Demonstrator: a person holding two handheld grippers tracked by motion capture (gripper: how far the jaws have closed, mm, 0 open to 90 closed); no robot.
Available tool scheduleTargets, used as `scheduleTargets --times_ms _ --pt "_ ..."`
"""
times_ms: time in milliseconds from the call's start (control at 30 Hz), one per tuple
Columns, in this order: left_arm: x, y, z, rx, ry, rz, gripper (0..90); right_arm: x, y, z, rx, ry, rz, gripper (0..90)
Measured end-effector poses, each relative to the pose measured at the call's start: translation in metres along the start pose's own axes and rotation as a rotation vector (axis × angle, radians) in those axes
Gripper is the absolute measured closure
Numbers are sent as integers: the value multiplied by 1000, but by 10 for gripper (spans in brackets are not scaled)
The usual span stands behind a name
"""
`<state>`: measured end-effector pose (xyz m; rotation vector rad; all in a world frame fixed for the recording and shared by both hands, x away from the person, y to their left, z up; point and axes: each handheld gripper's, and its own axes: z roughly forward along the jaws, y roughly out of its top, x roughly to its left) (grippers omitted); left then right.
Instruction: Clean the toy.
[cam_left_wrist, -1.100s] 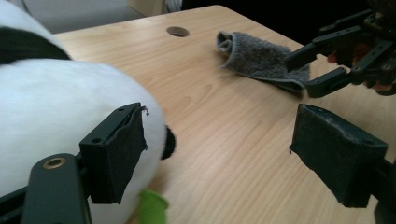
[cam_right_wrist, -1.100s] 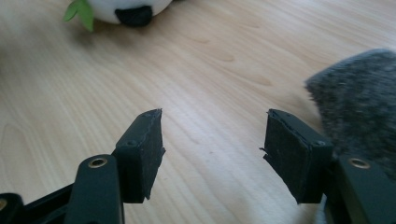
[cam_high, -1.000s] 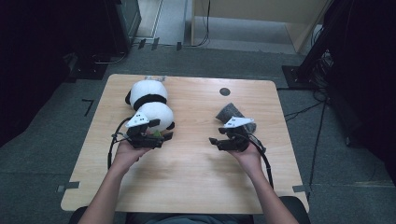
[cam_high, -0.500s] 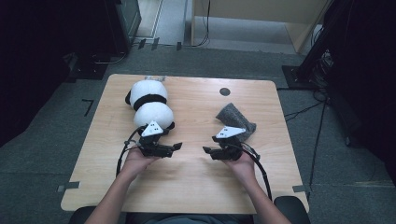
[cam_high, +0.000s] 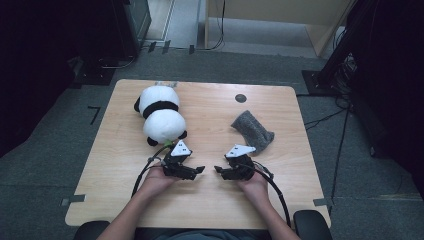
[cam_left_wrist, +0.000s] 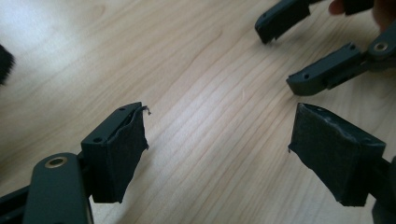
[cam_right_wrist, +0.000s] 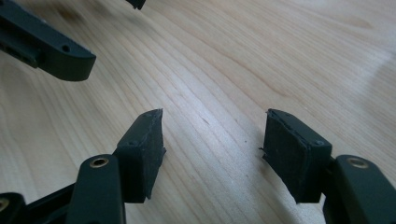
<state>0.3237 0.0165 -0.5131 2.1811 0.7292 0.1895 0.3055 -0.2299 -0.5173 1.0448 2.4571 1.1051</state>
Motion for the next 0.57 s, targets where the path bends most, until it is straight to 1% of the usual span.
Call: scheduleTargets --times_ms 67,100,133,167,333,433,467,500,567 --pt "0 0 1 3 5 6 176 0 -1 1 -9 -5 -8 375" --pt "-1 -1 3 8 5 15 176 -1 -2 2 -18 -20 -23 370" --pt "-1 -2 4 11 7 17 176 -2 -3 3 -27 -25 -31 347" --pt "-1 -2 5 22 15 22 176 -2 -3 4 -35 -26 -28 333" --pt "-1 -2 5 27 18 21 176 -2 -3 4 -35 -29 -28 327" --pt "0 -2 5 31 20 11 176 -2 -2 5 -29 -30 -27 278" --pt "0 -2 5 31 20 11 176 -2 -2 5 -29 -30 -27 278" --pt "0 -2 5 31 20 14 176 -1 -2 5 -23 -23 -30 257" --pt "0 -2 5 31 19 17 176 -1 -2 5 -23 -22 -32 256"
